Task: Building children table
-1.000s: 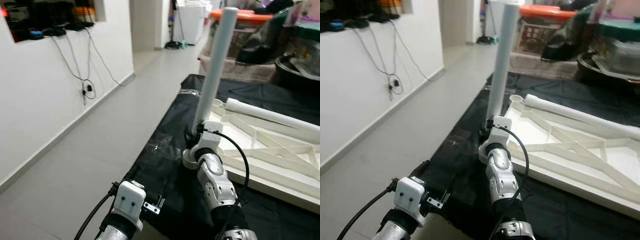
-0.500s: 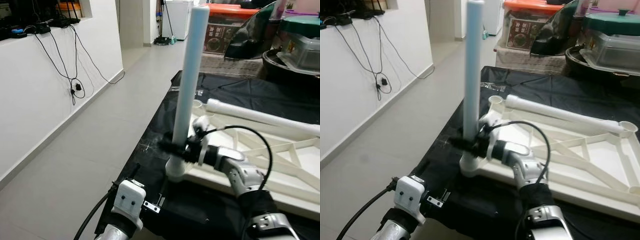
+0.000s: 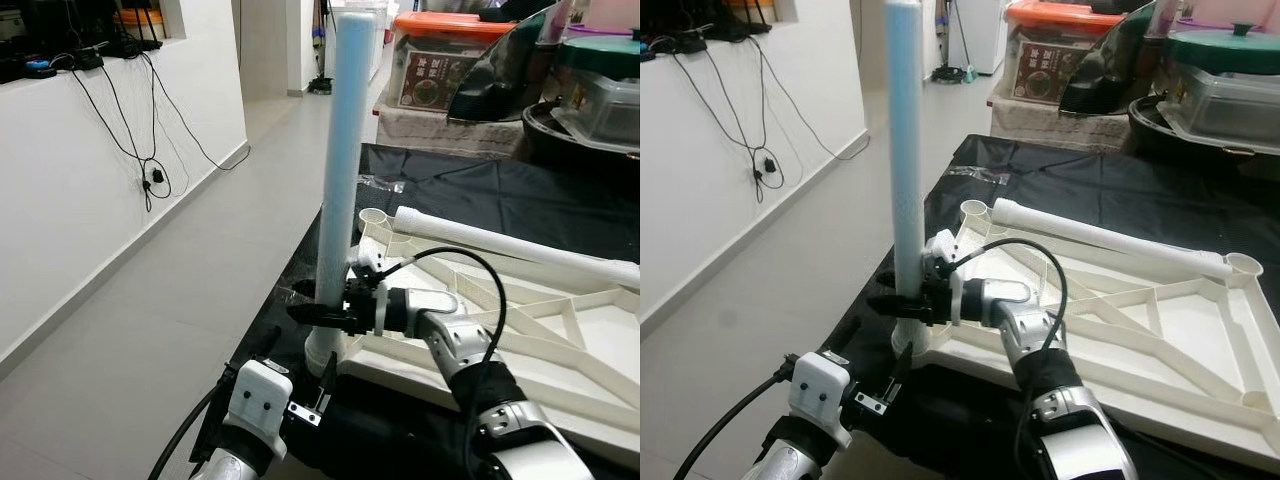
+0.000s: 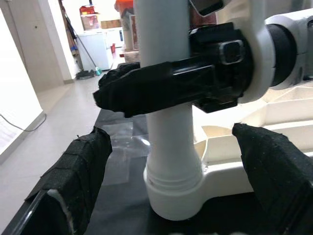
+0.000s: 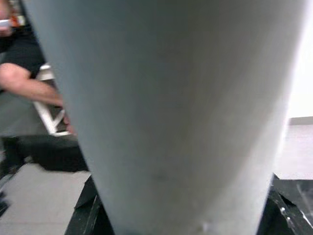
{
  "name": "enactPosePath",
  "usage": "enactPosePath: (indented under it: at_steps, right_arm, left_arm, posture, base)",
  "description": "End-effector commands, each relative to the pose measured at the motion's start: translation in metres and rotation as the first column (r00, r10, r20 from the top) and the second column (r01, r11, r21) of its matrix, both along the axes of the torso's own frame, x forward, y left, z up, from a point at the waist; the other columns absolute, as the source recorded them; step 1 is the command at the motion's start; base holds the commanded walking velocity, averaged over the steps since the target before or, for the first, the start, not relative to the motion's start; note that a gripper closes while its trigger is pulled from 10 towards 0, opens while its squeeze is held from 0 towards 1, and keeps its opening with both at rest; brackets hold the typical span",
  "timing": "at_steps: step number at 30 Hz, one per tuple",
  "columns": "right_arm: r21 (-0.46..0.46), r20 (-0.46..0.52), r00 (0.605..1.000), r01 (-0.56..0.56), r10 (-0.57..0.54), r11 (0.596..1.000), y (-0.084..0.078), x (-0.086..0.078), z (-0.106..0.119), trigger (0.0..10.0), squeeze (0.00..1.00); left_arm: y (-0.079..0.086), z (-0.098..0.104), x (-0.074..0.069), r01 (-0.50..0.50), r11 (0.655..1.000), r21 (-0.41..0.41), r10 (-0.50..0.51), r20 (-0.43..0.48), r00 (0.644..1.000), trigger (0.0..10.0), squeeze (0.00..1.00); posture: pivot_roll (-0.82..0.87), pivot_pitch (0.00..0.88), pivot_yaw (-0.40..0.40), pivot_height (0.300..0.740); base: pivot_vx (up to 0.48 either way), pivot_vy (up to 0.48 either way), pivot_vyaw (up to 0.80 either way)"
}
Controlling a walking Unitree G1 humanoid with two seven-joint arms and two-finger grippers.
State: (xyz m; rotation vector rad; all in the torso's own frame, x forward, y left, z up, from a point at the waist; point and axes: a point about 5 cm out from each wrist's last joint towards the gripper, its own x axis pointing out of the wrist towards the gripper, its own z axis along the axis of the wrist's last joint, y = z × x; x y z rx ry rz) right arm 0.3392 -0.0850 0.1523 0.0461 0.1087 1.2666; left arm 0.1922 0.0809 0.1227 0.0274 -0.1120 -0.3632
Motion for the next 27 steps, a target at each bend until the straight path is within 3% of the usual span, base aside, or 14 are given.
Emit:
enactPosePath:
  at_steps: [1,3,6,9,10,11,12,19,20,21,22,24,25,27]
  right_arm:
    - [0.000,-0.023,0.996,0.091,-0.091,0.996,0.001,0.004,-0.004,0.0,0.00]
    - [-0.038,-0.012,0.856,0.515,-0.516,0.856,-0.014,0.020,-0.012,0.0,0.00]
    - [-0.054,-0.008,0.736,0.675,-0.676,0.736,-0.025,0.025,-0.016,0.0,0.00]
    - [-0.002,0.049,0.229,0.973,-0.972,0.229,-0.072,0.014,-0.012,0.0,0.00]
    - [-0.002,0.049,0.229,0.973,-0.972,0.229,-0.072,0.014,-0.012,0.0,0.00]
    - [0.038,0.034,0.096,0.995,-0.995,0.098,-0.083,0.007,-0.009,0.0,0.00]
    - [0.021,-0.008,0.050,0.999,-0.999,0.050,-0.082,0.001,-0.011,0.0,0.00]
    - [-0.038,-0.053,0.056,0.998,-0.997,0.058,-0.070,-0.004,-0.018,0.0,0.00]
    - [-0.041,-0.050,0.102,0.994,-0.994,0.104,-0.062,-0.002,-0.019,3.7,0.00]
    - [-0.040,-0.041,0.127,0.991,-0.991,0.129,-0.057,-0.001,-0.020,10.0,0.00]
    - [-0.017,-0.039,0.178,0.984,-0.983,0.178,-0.050,0.001,-0.018,10.0,0.17]
    - [-0.001,-0.039,0.207,0.978,-0.978,0.208,-0.046,0.002,-0.017,10.0,0.17]
    - [0.038,-0.038,0.233,0.972,-0.972,0.231,-0.042,0.003,-0.013,10.0,1.00]
    - [0.038,-0.038,0.233,0.972,-0.972,0.231,-0.042,0.003,-0.013,10.0,1.00]
  left_arm:
    - [0.001,-0.004,0.000,-0.008,1.000,0.015,0.009,-0.014,1.000,10.0,0.00]
    - [0.002,-0.004,0.000,-0.009,1.000,0.014,0.009,-0.014,1.000,10.0,0.00]
    - [0.002,-0.003,0.000,-0.009,1.000,0.014,0.010,-0.014,1.000,10.0,0.00]
    - [0.002,-0.004,0.000,-0.006,1.000,0.016,0.007,-0.016,1.000,10.0,0.00]
    - [0.002,-0.004,0.000,-0.006,1.000,0.016,0.007,-0.016,1.000,10.0,0.00]
    - [0.002,-0.004,0.000,-0.006,1.000,0.017,0.006,-0.016,1.000,10.0,0.00]
    - [0.002,-0.004,0.000,-0.006,1.000,0.018,0.006,-0.016,1.000,10.0,0.00]
    - [0.002,-0.004,0.000,-0.005,1.000,0.020,0.006,-0.015,1.000,10.0,0.00]
    - [0.002,-0.004,0.000,-0.005,1.000,0.020,0.006,-0.015,1.000,10.0,0.00]
    - [0.001,-0.005,0.000,-0.006,1.000,0.021,0.006,-0.015,1.000,10.0,0.00]
    - [0.001,-0.005,0.000,-0.006,1.000,0.021,0.006,-0.015,1.000,10.0,0.00]
    - [0.001,-0.005,0.000,-0.006,1.000,0.021,0.006,-0.015,1.000,10.0,0.00]
    - [0.001,-0.005,0.000,-0.006,1.000,0.021,0.006,-0.016,1.000,10.0,0.00]
    - [0.001,-0.005,0.000,-0.006,1.000,0.021,0.006,-0.016,1.000,10.0,0.00]
  posture:
    - [0.09,0.000,-0.028,0.740]
    - [0.09,0.000,-0.028,0.740]
    - [0.09,0.000,-0.028,0.740]
    - [0.08,0.000,-0.024,0.740]
    - [0.08,0.000,-0.024,0.740]
    - [0.08,0.000,-0.024,0.740]
    - [0.08,0.000,-0.023,0.740]
    - [0.08,0.000,-0.024,0.740]
    - [0.08,0.000,-0.024,0.740]
    - [0.08,0.000,-0.024,0.740]
    - [0.08,0.000,-0.028,0.740]
    - [0.08,0.000,-0.028,0.740]
    - [0.08,0.000,-0.030,0.740]
    - [0.08,0.000,-0.030,0.740]
  base:
    - [0.000,0.000,0.00]
    - [0.000,0.000,0.00]
    - [0.000,0.000,0.00]
    - [0.000,0.000,0.00]
    - [0.000,0.000,0.00]
    - [0.000,0.000,0.00]
    - [0.000,0.000,0.00]
    - [0.000,0.000,0.00]
    - [0.000,0.000,0.00]
    - [0.000,0.000,0.00]
    - [0.000,0.000,0.00]
    - [0.000,0.000,0.00]
    - [0.000,0.000,0.00]
    - [0.000,0.000,0.00]
